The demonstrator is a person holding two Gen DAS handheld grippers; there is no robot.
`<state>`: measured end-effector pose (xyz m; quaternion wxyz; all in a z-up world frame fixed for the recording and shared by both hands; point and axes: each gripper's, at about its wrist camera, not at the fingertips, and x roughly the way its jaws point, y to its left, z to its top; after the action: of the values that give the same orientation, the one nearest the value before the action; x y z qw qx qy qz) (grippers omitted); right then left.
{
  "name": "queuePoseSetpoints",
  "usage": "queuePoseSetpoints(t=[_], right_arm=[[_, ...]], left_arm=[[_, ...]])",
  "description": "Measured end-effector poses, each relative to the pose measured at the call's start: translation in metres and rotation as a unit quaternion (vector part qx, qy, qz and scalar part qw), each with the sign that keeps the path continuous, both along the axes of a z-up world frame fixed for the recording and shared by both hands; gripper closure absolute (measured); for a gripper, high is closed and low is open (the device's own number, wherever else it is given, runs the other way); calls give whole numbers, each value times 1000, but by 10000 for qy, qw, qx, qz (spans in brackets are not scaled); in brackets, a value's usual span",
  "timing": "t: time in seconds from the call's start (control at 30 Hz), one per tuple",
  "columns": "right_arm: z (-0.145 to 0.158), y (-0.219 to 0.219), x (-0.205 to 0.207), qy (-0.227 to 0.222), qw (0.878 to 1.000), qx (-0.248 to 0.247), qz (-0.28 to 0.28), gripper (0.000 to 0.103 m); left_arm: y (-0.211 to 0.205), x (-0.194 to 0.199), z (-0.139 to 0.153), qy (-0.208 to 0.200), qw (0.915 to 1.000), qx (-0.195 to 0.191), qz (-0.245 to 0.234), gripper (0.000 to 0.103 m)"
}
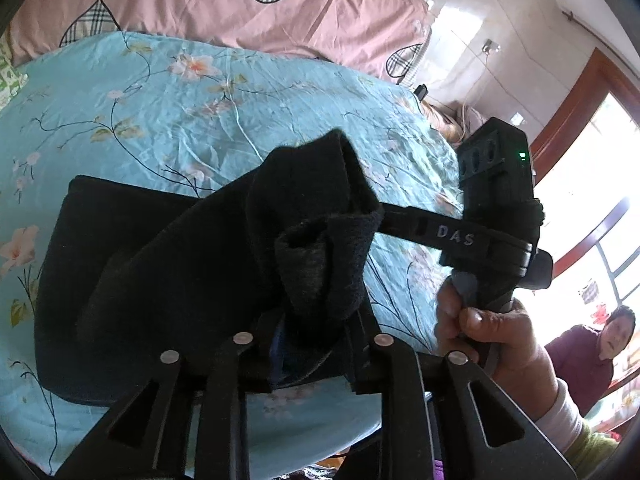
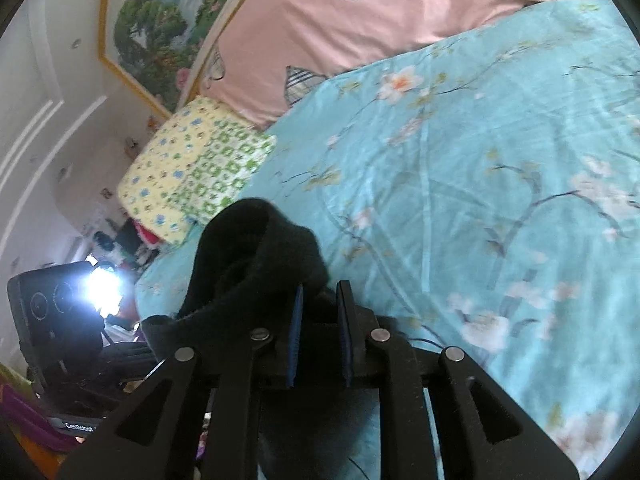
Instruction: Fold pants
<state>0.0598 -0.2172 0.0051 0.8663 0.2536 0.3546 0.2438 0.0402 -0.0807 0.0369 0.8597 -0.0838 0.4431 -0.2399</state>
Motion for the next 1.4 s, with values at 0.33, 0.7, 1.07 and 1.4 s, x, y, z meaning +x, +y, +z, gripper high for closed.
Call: queuePoseSetpoints(t=[0.33, 0.7, 1.07, 1.4], right_arm=[[11, -23, -25, 56, 9965, -215, -805, 51], [31, -11, -46, -75, 9944, -310, -1011, 37], [55, 23, -53, -343, 9917, -536, -1121, 22], [55, 43, -49, -146, 9862, -859, -1407, 16]], left_arm=[[-5, -14, 7, -108, 9991, -154, -372, 56], [19, -21, 22, -211, 9987, -406, -217, 51], [66, -17, 28, -282, 9977, -532, 312, 47], [115, -5, 23, -213, 9940, -668, 835, 44]])
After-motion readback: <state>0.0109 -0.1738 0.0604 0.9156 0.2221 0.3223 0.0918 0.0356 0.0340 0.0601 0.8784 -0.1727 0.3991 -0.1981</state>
